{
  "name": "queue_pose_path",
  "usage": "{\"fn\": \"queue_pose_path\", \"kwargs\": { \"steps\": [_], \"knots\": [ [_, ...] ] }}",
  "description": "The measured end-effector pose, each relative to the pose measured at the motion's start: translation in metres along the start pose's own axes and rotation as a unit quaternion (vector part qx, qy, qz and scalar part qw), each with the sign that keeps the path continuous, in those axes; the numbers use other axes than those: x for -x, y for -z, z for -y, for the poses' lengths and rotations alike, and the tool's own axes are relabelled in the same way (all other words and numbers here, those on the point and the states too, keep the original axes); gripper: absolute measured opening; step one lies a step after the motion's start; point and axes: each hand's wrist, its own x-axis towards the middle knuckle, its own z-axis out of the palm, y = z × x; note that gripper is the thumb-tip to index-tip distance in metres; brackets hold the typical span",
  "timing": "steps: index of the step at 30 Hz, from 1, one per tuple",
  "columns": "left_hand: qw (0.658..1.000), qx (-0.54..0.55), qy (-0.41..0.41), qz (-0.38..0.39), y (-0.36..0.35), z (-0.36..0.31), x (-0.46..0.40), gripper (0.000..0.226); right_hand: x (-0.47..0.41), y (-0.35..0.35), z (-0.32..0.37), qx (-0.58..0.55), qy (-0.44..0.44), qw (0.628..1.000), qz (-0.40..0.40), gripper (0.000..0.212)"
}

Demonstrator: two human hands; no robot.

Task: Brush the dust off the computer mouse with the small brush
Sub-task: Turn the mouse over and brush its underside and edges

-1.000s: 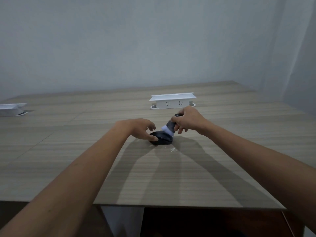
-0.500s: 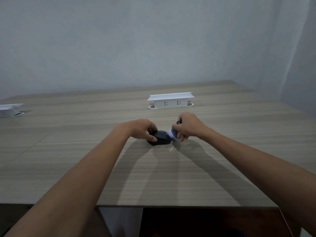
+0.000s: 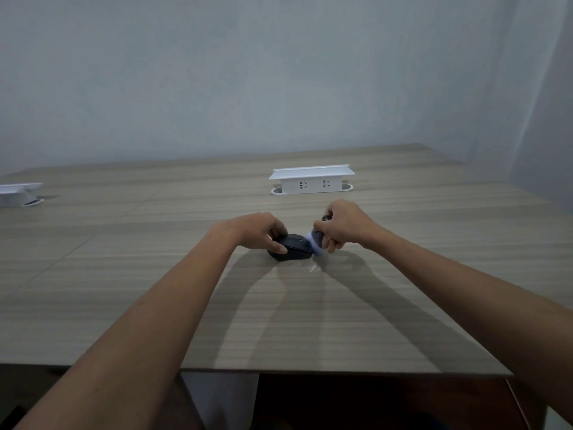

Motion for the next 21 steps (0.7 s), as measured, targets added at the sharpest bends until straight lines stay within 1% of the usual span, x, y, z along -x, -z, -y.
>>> {"fn": "queue_pose_path", "kwargs": {
  "steps": [3, 5, 8, 11, 12, 14, 16, 17, 19, 21],
  "knots": [
    [1.000, -0.005, -0.006, 0.000, 0.000, 0.000, 0.000, 0.042, 0.002, -0.006, 0.008, -0.072, 0.011, 0.997, 0.017, 0.022],
    [1.000, -0.004, -0.005, -0.003, 0.000, 0.000, 0.000, 0.043, 0.003, -0.007, 0.010, -0.080, 0.008, 0.996, 0.037, 0.023],
    [1.000, 0.003, -0.003, -0.002, 0.001, 0.000, 0.000, 0.042, 0.004, 0.001, 0.009, -0.020, -0.018, 0.998, 0.049, 0.026],
    [1.000, 0.009, 0.002, 0.003, 0.001, -0.001, 0.001, 0.043, 0.002, 0.006, 0.010, 0.054, -0.019, 0.997, 0.041, 0.031],
    [1.000, 0.009, 0.003, 0.003, 0.001, -0.002, 0.001, 0.043, 0.002, 0.005, 0.012, 0.056, -0.014, 0.998, 0.035, 0.030],
    [1.000, 0.005, 0.002, 0.000, 0.001, -0.003, 0.002, 0.044, 0.001, 0.001, 0.018, 0.020, 0.000, 0.999, 0.026, 0.027],
    [1.000, 0.003, 0.003, -0.004, 0.000, -0.004, 0.003, 0.044, 0.001, -0.003, 0.024, -0.019, 0.008, 0.999, 0.030, 0.022],
    [1.000, 0.004, 0.002, -0.005, 0.000, -0.005, 0.003, 0.043, 0.001, -0.004, 0.025, -0.018, 0.009, 0.999, 0.034, 0.021],
    [1.000, 0.009, 0.001, -0.004, 0.000, -0.005, 0.004, 0.043, -0.001, -0.001, 0.023, 0.024, 0.006, 0.999, 0.039, 0.023],
    [1.000, 0.015, 0.000, -0.004, 0.000, -0.005, 0.004, 0.041, -0.002, 0.004, 0.019, 0.094, 0.006, 0.995, 0.037, 0.026]
  ]
}}
